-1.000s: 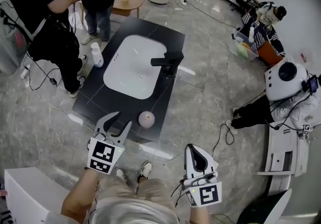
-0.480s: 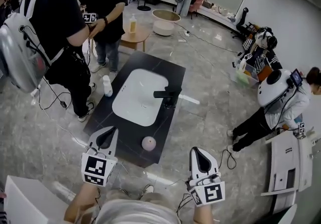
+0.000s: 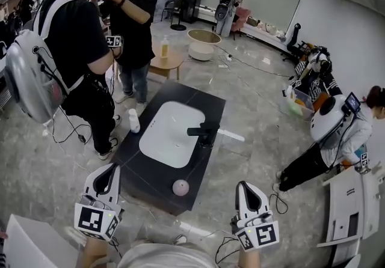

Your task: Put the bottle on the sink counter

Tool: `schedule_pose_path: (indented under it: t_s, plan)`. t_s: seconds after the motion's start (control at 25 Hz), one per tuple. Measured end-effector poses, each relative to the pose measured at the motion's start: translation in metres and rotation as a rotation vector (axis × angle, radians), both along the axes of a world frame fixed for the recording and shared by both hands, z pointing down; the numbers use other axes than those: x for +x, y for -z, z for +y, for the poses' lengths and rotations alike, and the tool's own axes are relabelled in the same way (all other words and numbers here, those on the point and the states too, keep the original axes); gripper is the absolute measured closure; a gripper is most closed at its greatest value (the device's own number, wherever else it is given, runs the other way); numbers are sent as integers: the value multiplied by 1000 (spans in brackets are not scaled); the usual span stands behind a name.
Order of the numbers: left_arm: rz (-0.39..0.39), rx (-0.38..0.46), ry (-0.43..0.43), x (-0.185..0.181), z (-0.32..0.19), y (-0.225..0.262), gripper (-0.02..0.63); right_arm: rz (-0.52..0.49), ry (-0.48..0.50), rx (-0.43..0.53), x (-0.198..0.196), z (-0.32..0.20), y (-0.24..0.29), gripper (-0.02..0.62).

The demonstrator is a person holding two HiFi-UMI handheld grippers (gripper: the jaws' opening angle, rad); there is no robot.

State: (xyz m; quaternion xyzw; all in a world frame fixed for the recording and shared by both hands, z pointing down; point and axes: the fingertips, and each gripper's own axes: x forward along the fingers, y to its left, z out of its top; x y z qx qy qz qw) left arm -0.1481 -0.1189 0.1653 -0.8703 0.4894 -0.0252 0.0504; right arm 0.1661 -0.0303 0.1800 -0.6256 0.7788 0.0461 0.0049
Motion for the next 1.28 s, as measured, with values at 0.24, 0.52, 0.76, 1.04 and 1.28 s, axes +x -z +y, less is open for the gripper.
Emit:
schedule_pose_path:
  t_s: [0.24,0.52,0.76,1.04,1.28]
  plan:
    - [38,30,48,-14,17,20,591,-19,25,-6,4,-3,8,584]
    - [73,41,43,-15,28,22,592,15,54,-28,-17,-13,8,583]
    - [103,42,86,-30,35,24,591,22,97,-26,-31,-13,13,584]
    - [121,36,85,-26,34,18,591,38,116,-43,-42,-16,8,584]
    - [113,20,80,-24,33,13,591,21,111,-35,-41,-15,8,584]
